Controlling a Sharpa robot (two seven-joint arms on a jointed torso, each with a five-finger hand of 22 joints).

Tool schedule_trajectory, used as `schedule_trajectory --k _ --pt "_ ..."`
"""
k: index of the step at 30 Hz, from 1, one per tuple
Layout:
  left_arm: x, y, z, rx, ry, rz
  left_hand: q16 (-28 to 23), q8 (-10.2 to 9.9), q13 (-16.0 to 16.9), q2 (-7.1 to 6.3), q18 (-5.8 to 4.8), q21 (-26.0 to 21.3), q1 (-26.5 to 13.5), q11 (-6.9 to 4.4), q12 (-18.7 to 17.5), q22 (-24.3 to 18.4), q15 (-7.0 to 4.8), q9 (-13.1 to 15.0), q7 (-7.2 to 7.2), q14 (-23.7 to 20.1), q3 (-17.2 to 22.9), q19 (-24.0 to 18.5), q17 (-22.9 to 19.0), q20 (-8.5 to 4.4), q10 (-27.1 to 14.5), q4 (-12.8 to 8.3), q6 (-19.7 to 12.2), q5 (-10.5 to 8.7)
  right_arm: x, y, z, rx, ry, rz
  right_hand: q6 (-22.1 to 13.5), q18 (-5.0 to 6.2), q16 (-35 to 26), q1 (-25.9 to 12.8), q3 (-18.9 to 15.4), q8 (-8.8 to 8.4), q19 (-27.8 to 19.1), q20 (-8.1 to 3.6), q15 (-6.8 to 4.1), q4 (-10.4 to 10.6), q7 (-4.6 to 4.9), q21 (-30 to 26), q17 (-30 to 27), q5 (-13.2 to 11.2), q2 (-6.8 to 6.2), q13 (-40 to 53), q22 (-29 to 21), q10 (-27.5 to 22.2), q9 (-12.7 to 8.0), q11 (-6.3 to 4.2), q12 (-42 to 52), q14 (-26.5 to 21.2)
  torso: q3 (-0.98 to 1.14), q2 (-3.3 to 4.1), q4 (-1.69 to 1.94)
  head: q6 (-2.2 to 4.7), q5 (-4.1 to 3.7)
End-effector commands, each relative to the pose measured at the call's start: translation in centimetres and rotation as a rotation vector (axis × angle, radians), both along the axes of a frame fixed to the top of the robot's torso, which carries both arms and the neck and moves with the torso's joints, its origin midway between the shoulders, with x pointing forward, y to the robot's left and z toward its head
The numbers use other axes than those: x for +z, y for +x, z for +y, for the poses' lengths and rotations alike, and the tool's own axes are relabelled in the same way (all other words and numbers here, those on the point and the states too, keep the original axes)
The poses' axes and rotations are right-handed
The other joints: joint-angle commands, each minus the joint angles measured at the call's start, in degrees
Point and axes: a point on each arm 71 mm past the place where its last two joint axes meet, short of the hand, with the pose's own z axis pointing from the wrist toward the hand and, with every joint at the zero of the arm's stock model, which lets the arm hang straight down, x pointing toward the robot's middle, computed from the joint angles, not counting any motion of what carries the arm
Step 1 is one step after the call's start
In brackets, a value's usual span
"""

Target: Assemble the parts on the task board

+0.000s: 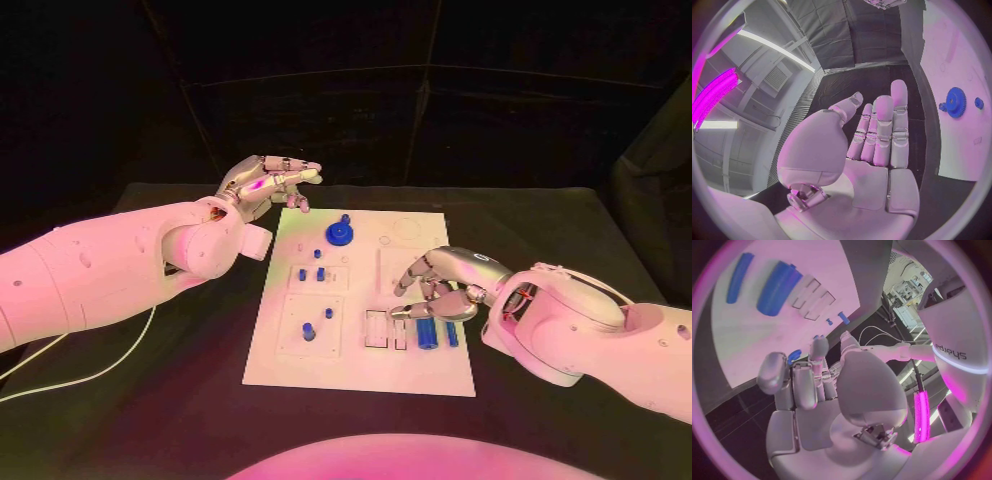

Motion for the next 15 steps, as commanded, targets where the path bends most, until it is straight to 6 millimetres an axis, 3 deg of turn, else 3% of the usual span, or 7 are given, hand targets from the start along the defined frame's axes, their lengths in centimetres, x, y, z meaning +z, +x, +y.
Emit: schedule_trajectory --k 1,8,15 --pt "0.1 0.0 -0.1 -0.011 -0.01 -0.002 -0.3 0.3 0.1 0.14 0.77 -0.1 0.3 -0.07 0.2 -0.1 0.04 -0.1 -0.06 -0.5 -0.4 -0.2 -0.1 0.34 -0.4 0.0 -0.4 0.02 -0.2 -0.1 -1.9 -0.164 0.008 0.103 0.5 -0.98 1.8 0.3 -2.0 2.02 1.3 0.26 -0.48 1.6 0.04 1.5 2.8 0.2 1.0 11.3 2.4 0.6 0.8 -0.49 9.7 3.5 0.09 -0.15 -0.5 0.51 -1.03" --pt "0.1 0.0 -0.1 -0.012 -0.009 -0.001 -0.3 0.4 0.0 0.13 0.76 -0.2 0.3 -0.03 0.4 -0.2 0.07 -0.1 -0.01 -0.7 -0.5 -0.1 -0.4 0.36 -0.6 -0.1 -0.6 0.02 -0.7 -0.3 -4.7 -0.265 -0.136 0.137 0.5 -1.38 4.3 -0.6 -5.5 5.54 2.4 0.0 -0.73 2.1 -0.63 3.1 6.8 -0.1 2.2 22.8 4.9 2.4 3.0 -0.81 18.6 4.0 0.08 -0.2 -0.4 0.73 -1.91" --pt "0.1 -0.1 -0.2 -0.015 -0.01 0.0 -0.3 0.4 0.0 0.13 0.76 -0.2 0.3 -0.03 0.4 -0.2 0.07 -0.1 -0.01 -0.7 -0.5 -0.1 -0.4 0.36 -0.6 -0.1 -0.6 0.02 -1.4 -0.2 -4.5 -0.282 -0.212 0.14 -0.5 -1.41 4.8 -1.8 -7.2 6.64 2.5 -0.01 -0.71 2.3 -0.6 3.2 7.5 -0.7 1.82 24.3 5.1 2.2 4.0 -0.77 19.4 4.0 0.07 -0.1 -0.3 0.76 -2.11"
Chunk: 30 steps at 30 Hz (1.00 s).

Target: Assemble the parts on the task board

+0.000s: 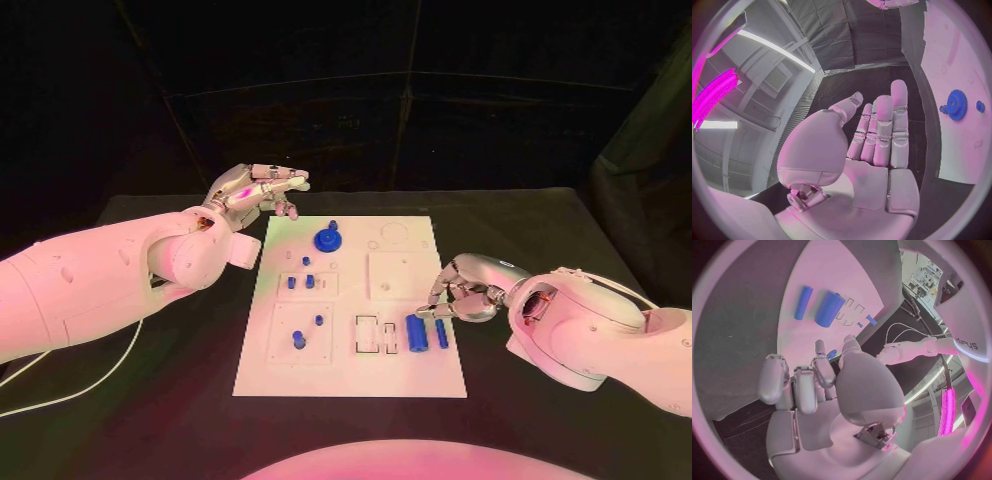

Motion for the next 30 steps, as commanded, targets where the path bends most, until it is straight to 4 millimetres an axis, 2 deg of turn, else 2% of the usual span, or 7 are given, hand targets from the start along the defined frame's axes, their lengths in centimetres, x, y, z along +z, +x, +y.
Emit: schedule_trajectory --k 1,14,30 --pt "0.1 0.0 -0.2 -0.013 -0.01 -0.002 -0.3 0.2 0.0 0.13 0.77 -0.2 0.3 0.19 0.4 -0.1 -0.14 -0.1 -0.01 -0.5 -0.3 -0.1 -0.1 0.36 -0.4 0.1 -0.6 0.02 -0.5 0.0 0.2 -0.02 -0.087 0.022 -0.7 -0.53 0.3 -0.9 -0.5 0.45 0.4 -0.02 -0.29 -0.1 0.11 0.1 4.0 -0.3 0.0 0.1 0.0 0.1 0.2 0.05 0.2 4.0 -0.04 0.09 0.1 -0.05 -0.14" --pt "0.1 -0.1 -0.1 -0.012 -0.009 0.0 -0.3 0.2 0.0 0.13 0.77 -0.2 0.3 0.19 0.4 -0.1 -0.14 -0.1 -0.01 -0.5 -0.3 -0.1 -0.1 0.36 -0.4 0.1 -0.6 0.02 -2.1 0.3 1.7 0.041 -0.169 0.069 -1.3 -0.49 0.3 -1.9 -0.9 0.96 0.2 0.09 -0.18 -0.1 0.21 -0.1 4.0 0.4 0.56 0.4 -0.2 -0.2 0.8 0.17 0.0 4.0 -0.07 0.16 0.01 -0.57 -0.28" --pt "0.1 -0.1 0.1 -0.01 -0.008 0.001 -0.3 0.2 0.0 0.13 0.77 -0.2 0.3 0.19 0.4 -0.1 -0.14 -0.1 -0.01 -0.5 -0.3 -0.1 -0.1 0.36 -0.4 0.1 -0.6 0.02 -3.3 0.1 2.8 0.092 -0.229 0.084 -1.3 -0.45 0.4 -3.5 -1.6 1.83 0.1 0.12 -0.19 -0.1 0.09 -0.2 4.0 -0.4 0.82 0.6 -0.3 -0.5 1.6 0.1 -0.3 3.9 -0.11 0.16 0.18 -1.04 -0.19"
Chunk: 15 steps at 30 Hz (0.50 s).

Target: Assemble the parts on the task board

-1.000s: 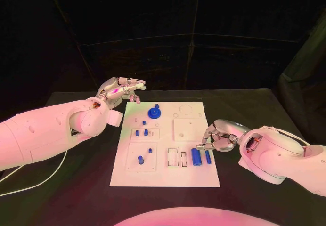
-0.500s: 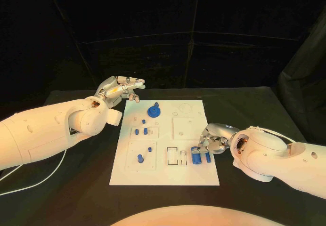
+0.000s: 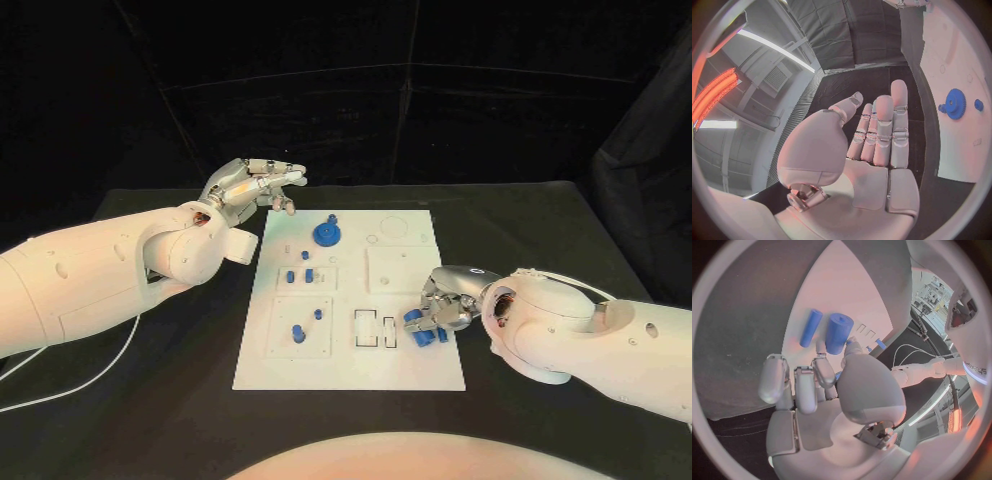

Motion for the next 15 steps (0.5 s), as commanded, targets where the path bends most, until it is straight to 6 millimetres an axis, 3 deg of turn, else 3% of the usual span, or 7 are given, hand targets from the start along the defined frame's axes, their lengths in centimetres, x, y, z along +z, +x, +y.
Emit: schedule_trajectory --k 1,5,15 --pt "0.13 -0.03 -0.07 -0.01 -0.009 -0.002 -0.3 0.2 0.0 0.13 0.76 -0.2 0.3 0.18 0.4 -0.1 -0.13 -0.1 -0.01 -0.5 -0.3 -0.1 -0.1 0.36 -0.4 0.1 -0.6 0.02 -0.53 -0.23 0.17 0.025 -0.045 0.013 -0.4 -0.46 0.4 -0.4 -0.3 0.18 0.1 0.12 -0.2 0.1 -0.07 -0.2 4.0 -0.4 -0.12 0.1 -0.1 -0.5 0.0 0.09 -0.3 3.9 -0.03 0.01 0.05 -0.09 0.08" --pt "0.13 -0.04 0.0 -0.009 -0.009 -0.001 -0.3 0.2 0.0 0.13 0.76 -0.2 0.3 0.18 0.4 -0.1 -0.13 -0.1 -0.01 -0.5 -0.3 -0.1 -0.1 0.36 -0.4 0.1 -0.6 0.02 -0.8 -0.17 0.29 0.027 -0.055 0.012 -0.4 -0.46 0.4 0.8 0.0 0.59 0.1 0.07 -0.28 -0.2 -0.17 -0.2 4.1 0.3 0.55 0.3 -0.1 -0.5 0.4 0.02 -0.4 3.9 -0.04 -0.03 -0.06 -0.21 0.19" --pt "0.12 -0.08 0.05 -0.011 -0.009 0.002 -0.3 0.3 0.0 0.12 0.76 -0.2 0.3 0.2 0.5 -0.1 -0.12 -0.1 0.01 -0.5 -0.4 -0.1 -0.1 0.37 -0.5 0.0 -0.7 0.02 -0.25 -0.33 0.71 -0.014 0.028 -0.036 0.4 -0.64 1.0 7.2 1.8 1.85 0.7 -0.26 -0.67 -2.4 -0.65 0.2 5.3 8.8 4.12 1.9 0.8 0.2 1.9 -0.48 0.1 4.1 0.02 -0.05 -0.03 -0.26 0.27"
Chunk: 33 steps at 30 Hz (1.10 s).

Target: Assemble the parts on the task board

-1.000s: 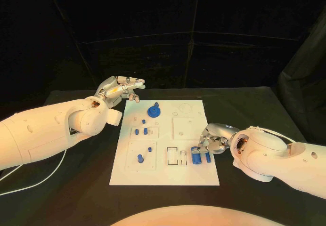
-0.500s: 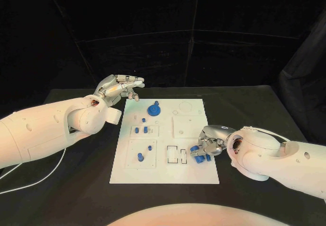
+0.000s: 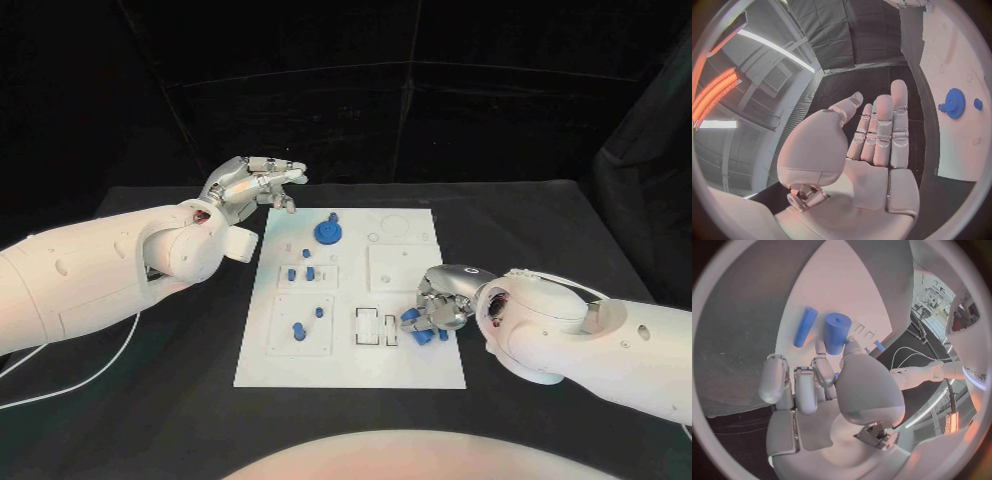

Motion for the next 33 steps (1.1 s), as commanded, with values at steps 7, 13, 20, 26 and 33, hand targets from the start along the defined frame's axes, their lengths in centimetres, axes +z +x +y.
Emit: schedule_trajectory --k 7,13,20,26,33 --pt "0.1 0.0 -0.1 -0.014 -0.009 0.002 -0.3 0.3 0.0 0.12 0.76 -0.2 0.3 -0.01 0.1 -0.1 0.1 -0.1 0.0 -0.3 -0.4 -0.1 -0.1 0.37 -0.3 0.0 -0.2 0.02 1.2 -0.8 0.3 -0.073 0.185 -0.068 1.6 -0.63 0.8 2.1 0.0 0.78 0.5 -0.32 -0.84 -0.3 -0.6 0.2 5.8 4.7 1.87 0.6 0.3 0.6 1.2 -0.99 0.2 4.4 -0.02 -0.03 0.01 0.13 0.18" --pt "0.1 0.0 -0.3 -0.019 -0.01 0.004 -0.3 0.3 0.0 0.12 0.76 -0.3 0.4 0.0 0.2 -0.1 0.1 -0.1 0.0 -0.3 -0.4 -0.1 -0.1 0.37 -0.3 0.0 -0.3 0.02 1.8 -1.4 1.0 -0.078 0.254 -0.063 2.3 -0.65 0.9 1.1 -0.8 0.86 0.6 -0.5 -1.01 0.7 -0.85 0.3 6.1 4.5 2.11 0.3 0.4 0.7 1.7 -1.19 -0.5 4.4 -0.1 -0.01 0.15 0.06 0.26" --pt "0.1 -0.1 -0.3 -0.021 -0.011 0.005 -0.3 0.3 0.0 0.12 0.76 -0.3 0.4 0.0 0.2 -0.1 0.1 -0.1 0.0 -0.3 -0.4 -0.1 -0.1 0.37 -0.3 0.0 -0.3 0.02 1.6 -1.5 2.2 -0.068 0.275 -0.035 3.0 -0.63 1.0 0.8 -1.3 1.09 0.5 -0.67 -1.2 1.3 -1.14 0.2 6.3 4.2 2.38 0.0 0.3 0.7 2.2 -1.43 -1.1 4.4 -0.06 0.06 0.13 0.05 0.62" --pt "0.1 -0.1 -0.4 -0.023 -0.011 0.005 -0.3 0.3 0.0 0.11 0.76 -0.3 0.4 0.01 0.2 -0.1 0.11 -0.1 0.02 -0.4 -0.4 -0.1 -0.1 0.38 -0.4 0.0 -0.3 0.02 1.0 -1.3 3.2 -0.058 0.24 0.017 3.4 -0.64 1.0 -0.6 -2.2 1.12 0.6 -0.83 -1.34 1.9 -1.31 0.2 6.4 3.4 2.82 -0.1 0.3 0.9 2.9 -1.58 -1.6 4.4 -0.09 0.05 0.0 -0.21 0.62" --pt "0.1 -0.1 -0.6 -0.027 -0.012 0.006 -0.2 0.3 0.0 0.12 0.76 -0.3 0.4 0.02 0.2 -0.1 0.12 -0.1 0.03 -0.4 -0.5 -0.1 -0.1 0.38 -0.4 0.0 -0.3 0.02 0.4 -1.0 4.5 -0.041 0.212 0.057 3.6 -0.64 1.0 -2.9 -3.6 0.92 0.6 -0.94 -1.44 2.1 -1.45 0.1 6.3 1.9 3.56 -0.3 0.3 1.0 3.7 -1.68 -2.4 4.4 -0.08 0.05 0.08 -0.29 0.62"
